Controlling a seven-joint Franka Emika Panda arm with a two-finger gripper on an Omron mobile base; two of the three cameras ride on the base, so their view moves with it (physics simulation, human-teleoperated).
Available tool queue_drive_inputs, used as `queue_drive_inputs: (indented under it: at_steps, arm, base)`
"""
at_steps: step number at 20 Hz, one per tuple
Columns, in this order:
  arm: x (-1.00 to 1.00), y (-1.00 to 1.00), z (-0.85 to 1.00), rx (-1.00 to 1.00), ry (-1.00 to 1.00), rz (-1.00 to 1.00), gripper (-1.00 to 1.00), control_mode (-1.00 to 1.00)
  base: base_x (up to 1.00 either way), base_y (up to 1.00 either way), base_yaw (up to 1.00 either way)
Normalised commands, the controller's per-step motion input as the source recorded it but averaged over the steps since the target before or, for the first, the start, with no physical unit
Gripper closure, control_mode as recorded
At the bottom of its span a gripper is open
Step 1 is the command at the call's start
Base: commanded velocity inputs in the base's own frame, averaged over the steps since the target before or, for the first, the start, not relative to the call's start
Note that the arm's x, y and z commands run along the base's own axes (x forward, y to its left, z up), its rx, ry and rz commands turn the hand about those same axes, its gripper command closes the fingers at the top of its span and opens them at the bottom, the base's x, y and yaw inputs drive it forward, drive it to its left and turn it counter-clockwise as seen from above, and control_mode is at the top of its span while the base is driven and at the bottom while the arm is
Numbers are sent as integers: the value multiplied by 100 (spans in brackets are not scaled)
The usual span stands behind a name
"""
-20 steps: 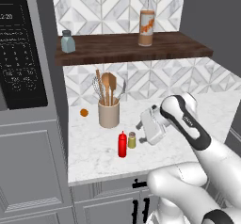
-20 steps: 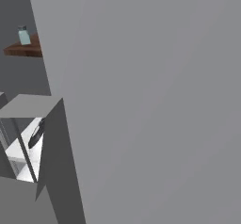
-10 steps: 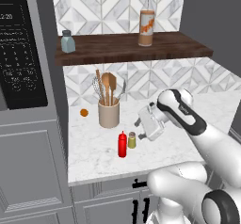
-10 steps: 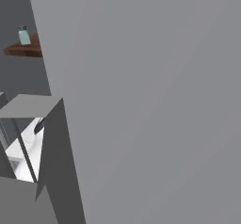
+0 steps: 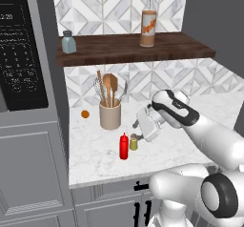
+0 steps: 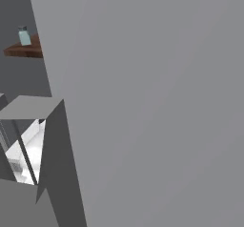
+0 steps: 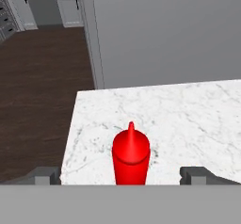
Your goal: Put the shaker and condiment bottle from the counter next to their counterparts in the cabinet.
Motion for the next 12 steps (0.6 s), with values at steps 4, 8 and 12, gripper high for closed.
queue_drive_inputs:
  at_steps: [4, 8, 12]
  arm:
    - [23, 0, -26, 0, 0, 0, -100, -100]
    - [13, 2, -22, 0, 0, 0, -100, -100]
    - [1, 23, -17, -3, 0, 0, -100, -100]
  base:
    - [0, 0, 0]
    - [0, 0, 0]
    - [0, 0, 0]
